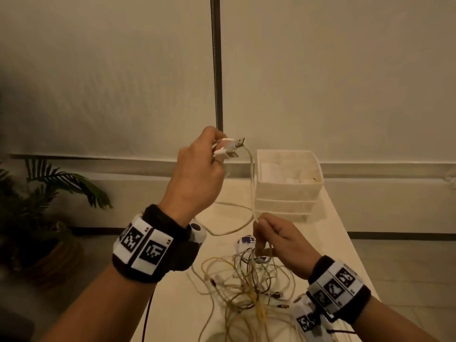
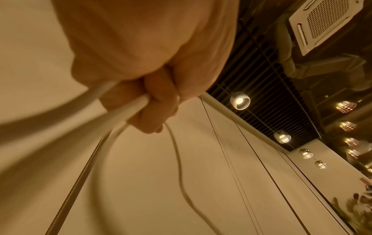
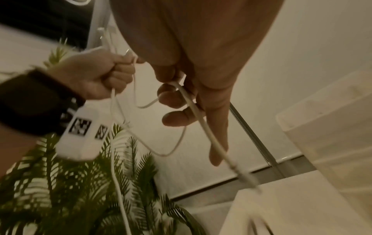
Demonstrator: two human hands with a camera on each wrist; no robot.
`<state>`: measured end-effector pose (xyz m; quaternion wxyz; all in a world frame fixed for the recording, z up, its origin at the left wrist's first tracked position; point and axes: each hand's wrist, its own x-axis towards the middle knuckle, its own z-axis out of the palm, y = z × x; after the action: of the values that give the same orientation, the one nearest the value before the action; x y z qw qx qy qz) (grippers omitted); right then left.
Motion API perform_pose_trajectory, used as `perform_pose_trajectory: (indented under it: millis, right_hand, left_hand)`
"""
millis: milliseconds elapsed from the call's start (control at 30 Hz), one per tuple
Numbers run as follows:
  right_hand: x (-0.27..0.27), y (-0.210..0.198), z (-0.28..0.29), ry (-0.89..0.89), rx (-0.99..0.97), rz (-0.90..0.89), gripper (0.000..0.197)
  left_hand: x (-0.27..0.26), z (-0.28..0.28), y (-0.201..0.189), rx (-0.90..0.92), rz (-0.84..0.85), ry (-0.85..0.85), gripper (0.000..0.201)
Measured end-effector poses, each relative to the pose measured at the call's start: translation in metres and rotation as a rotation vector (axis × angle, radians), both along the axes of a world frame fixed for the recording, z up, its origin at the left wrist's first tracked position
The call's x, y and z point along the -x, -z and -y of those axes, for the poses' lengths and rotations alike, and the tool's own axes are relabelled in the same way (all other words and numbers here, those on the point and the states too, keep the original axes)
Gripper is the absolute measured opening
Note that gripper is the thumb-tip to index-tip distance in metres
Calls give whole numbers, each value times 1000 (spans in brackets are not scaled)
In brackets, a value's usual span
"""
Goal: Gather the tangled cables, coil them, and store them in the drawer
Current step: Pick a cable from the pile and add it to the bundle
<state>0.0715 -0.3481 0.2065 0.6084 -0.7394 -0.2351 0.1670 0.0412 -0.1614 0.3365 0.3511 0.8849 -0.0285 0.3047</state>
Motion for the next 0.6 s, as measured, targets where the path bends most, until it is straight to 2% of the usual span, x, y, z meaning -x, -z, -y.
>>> perform_pose_trajectory:
  millis: [100, 167, 200, 300, 367, 467, 533, 600]
  right_hand:
    - [-4, -18, 0, 58, -172, -64, 31]
    - [-4, -30, 1, 68, -198, -7, 31]
    - [-4, -34, 1, 65, -201, 10, 32]
    - [2, -44, 2, 38, -260, -44, 32]
    - [7, -53, 2, 5, -318, -113, 34]
    - [13, -61, 3, -55, -398, -247, 38]
    - [14, -61, 6, -96, -423, -292, 32]
    - [17, -55, 10, -112, -394, -254, 31]
  left_hand:
    - [8, 8, 5, 67, 51, 9, 56]
    - [10, 10, 8, -8, 75, 75, 73]
    - [9, 10, 9, -81, 42, 144, 75]
    - [5, 15, 18, -277, -150, 370, 71]
    - [4, 21, 26, -316, -217, 405, 63]
    - [2, 21, 33, -256, -192, 417, 28]
    - [0, 12, 31, -203, -132, 361, 27]
    - [-1, 3, 27, -130, -77, 302, 33]
